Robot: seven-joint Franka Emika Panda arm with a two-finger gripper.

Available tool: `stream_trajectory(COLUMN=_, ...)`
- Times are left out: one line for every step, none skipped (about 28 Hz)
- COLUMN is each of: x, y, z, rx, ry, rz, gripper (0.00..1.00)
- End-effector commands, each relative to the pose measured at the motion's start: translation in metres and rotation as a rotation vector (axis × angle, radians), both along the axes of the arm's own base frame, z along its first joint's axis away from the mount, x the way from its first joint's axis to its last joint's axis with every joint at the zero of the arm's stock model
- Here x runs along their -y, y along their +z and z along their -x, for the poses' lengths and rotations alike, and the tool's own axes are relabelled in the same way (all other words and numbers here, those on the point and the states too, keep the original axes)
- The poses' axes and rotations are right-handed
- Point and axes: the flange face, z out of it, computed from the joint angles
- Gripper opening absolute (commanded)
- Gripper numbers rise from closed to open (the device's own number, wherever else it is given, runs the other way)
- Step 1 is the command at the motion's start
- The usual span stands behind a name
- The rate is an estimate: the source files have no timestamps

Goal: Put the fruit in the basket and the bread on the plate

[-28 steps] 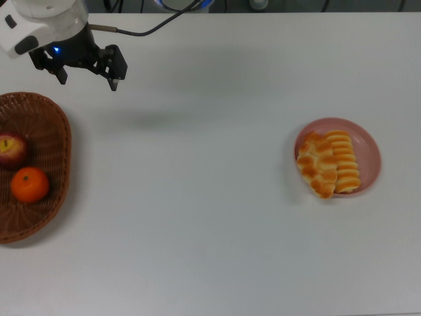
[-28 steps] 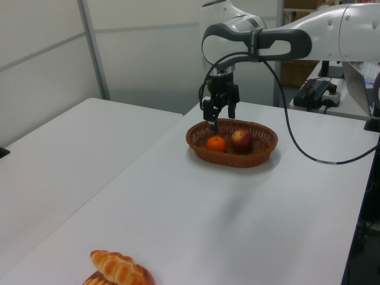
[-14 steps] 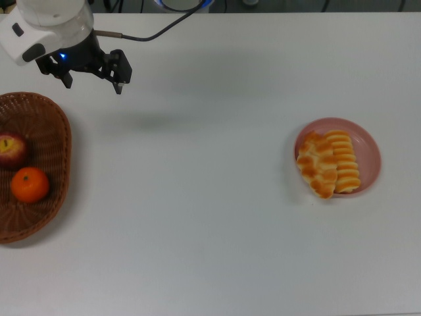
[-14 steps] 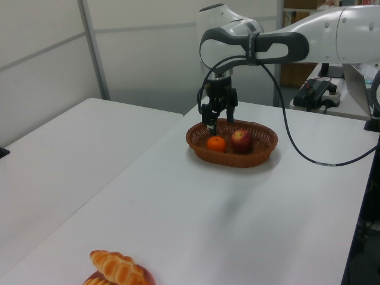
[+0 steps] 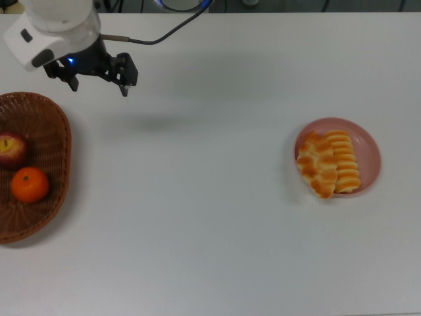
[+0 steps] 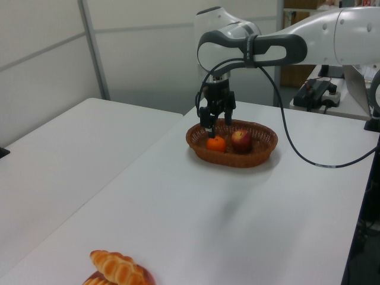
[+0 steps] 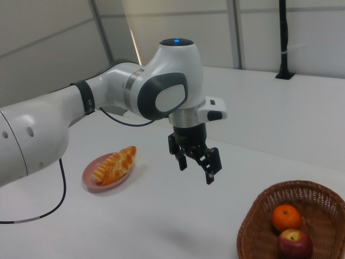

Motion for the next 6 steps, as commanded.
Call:
stream_trajectory(x=-0.0044, y=-0.007, z=0.0022, rx=-0.02, ry=0.027, rz=0.011, gripper=1.0)
stream_trajectory(x=-0.0044, y=-0.0071, z=0.0022, rx=-0.02, ry=0.027, rz=0.011, gripper=1.0)
stream_trajectory(x=-0.0044, y=-0.0071, z=0.0022, rx=-0.02, ry=0.027, rz=0.011, gripper=1.0)
stream_trajectory(x=-0.0044, y=-0.0071, z=0.0022, rx=-0.02, ry=0.027, rz=0.011, gripper=1.0)
stream_trajectory(x=-0.0044, y=-0.0054, z=0.0024, rx=-0.017, ry=0.028, rz=0.011, gripper=1.0)
stream_trajectory(x=-0.0044, y=-0.0063, z=0.0021, rx=-0.018, ry=0.028, rz=0.011, gripper=1.0)
